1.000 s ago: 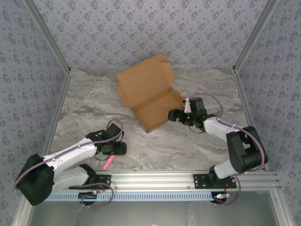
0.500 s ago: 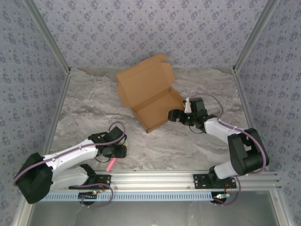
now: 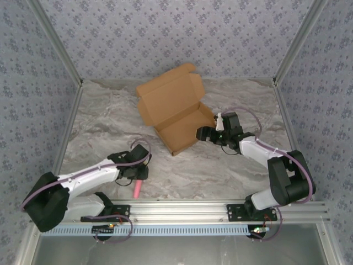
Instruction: Fold the paper box
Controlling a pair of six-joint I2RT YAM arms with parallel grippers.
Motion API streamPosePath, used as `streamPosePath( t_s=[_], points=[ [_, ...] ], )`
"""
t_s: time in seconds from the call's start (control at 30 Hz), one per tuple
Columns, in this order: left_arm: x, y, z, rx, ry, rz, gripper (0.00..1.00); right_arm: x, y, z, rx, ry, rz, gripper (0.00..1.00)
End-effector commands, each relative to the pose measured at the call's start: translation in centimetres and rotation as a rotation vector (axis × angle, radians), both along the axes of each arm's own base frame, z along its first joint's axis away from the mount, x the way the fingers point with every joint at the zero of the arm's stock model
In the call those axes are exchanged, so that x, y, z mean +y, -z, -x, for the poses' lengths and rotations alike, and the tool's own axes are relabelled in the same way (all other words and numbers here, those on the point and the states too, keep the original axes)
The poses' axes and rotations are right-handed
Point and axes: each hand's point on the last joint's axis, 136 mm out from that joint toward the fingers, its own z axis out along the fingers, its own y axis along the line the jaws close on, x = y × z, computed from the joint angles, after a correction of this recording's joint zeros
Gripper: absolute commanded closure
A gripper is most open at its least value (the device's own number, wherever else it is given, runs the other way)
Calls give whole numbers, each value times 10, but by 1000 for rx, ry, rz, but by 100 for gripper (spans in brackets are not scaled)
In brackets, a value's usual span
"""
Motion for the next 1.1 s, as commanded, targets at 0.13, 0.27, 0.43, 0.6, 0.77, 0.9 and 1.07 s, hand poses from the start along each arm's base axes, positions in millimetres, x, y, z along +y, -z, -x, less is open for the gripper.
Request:
streamPosePath(
  t_s=[0.13,0.27,0.43,0.6,0.77,0.9,1.07],
  points=[
    [-16,-15,-59,-102,53,-20,68,-2,-16,-1,-31,-8,30,7],
    [-23,-46,-82,-173,74,-21,69,-8,-24,1,-46,-3,48,7],
    [-46,-116,-111,-329,137,47,70,-21,-41,-2,-75,-8,96,7],
    [-90,-159,-139,-402,268,122,70,-46,-67,-11,-125,30,123,6],
    [-135,-163,-172,-397,404,134,72,-70,-87,-13,-164,78,148,6],
    [-170,-151,-199,-326,467,132,72,-73,-88,-11,-160,81,146,6],
    [-197,-122,-216,-228,543,80,74,-82,-80,-8,-147,101,176,6]
  ],
)
